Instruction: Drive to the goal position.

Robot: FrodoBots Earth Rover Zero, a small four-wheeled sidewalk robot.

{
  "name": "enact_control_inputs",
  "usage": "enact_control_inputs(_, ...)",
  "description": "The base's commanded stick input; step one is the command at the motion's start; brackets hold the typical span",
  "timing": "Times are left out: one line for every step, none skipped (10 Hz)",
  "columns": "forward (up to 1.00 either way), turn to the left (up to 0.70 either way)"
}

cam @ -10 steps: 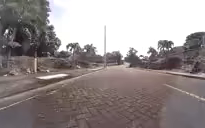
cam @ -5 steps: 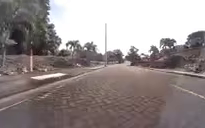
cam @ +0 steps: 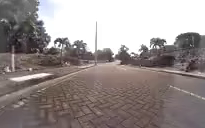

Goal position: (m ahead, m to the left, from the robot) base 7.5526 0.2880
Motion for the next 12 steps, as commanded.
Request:
enact_control_inputs(0.7,-0.12)
enact_control_inputs(0.7,0.0)
enact_control_inputs(0.7,0.0)
enact_control_inputs(0.7,0.0)
enact_control_inputs(0.7,0.0)
enact_control_inputs(0.7,0.0)
enact_control_inputs(0.7,0.0)
enact_control_inputs(0.7,0.0)
enact_control_inputs(0.7,0.0)
enact_control_inputs(0.7,0.0)
enact_control_inputs(0.7,0.0)
enact_control_inputs(0.7,0.0)
